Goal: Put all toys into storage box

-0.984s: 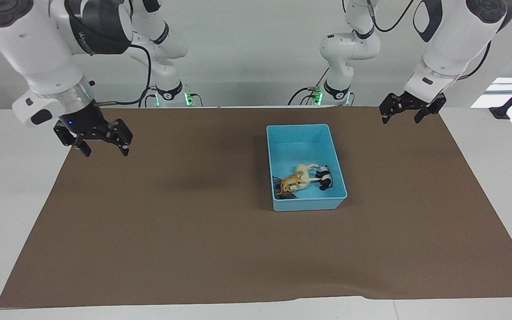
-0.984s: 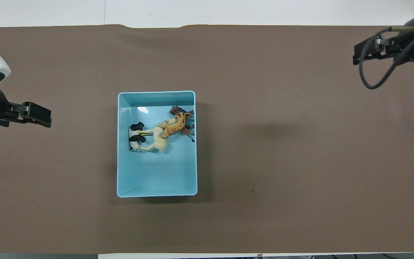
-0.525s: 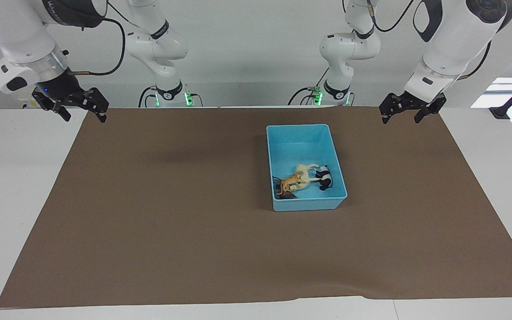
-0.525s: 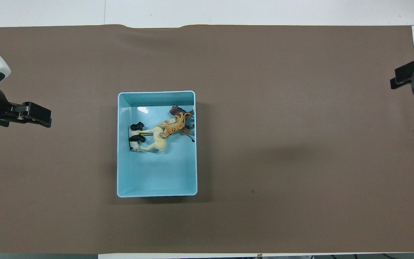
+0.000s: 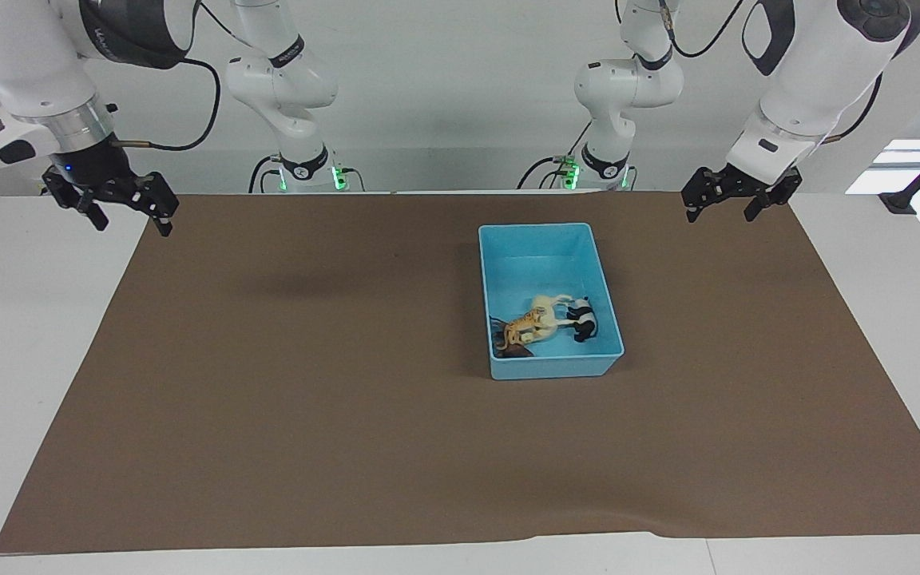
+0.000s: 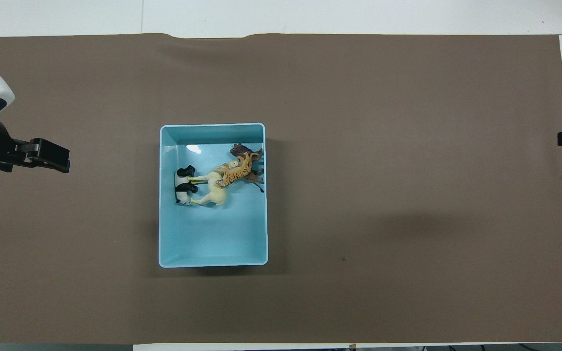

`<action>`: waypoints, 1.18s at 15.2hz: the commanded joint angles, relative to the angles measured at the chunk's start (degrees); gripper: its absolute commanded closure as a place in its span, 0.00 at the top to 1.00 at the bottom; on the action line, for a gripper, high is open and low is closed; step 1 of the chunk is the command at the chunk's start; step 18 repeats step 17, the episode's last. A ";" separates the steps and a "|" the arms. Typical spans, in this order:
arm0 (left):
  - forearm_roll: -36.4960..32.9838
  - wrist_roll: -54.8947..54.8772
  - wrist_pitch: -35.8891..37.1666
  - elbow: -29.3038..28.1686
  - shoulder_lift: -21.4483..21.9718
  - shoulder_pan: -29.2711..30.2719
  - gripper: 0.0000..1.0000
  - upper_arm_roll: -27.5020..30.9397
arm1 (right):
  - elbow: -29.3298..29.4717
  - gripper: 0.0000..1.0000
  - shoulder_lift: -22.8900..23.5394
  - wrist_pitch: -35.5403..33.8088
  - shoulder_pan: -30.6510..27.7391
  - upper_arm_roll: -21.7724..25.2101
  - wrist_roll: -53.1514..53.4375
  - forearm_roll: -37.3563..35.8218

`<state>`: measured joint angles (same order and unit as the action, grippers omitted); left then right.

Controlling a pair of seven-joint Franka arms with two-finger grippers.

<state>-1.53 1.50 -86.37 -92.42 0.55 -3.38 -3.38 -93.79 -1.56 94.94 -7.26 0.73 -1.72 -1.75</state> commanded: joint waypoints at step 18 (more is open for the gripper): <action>-1.02 -0.27 0.59 -0.74 1.03 0.13 1.00 -0.05 | 1.16 1.00 -0.55 -5.73 -0.56 -1.26 -0.04 0.79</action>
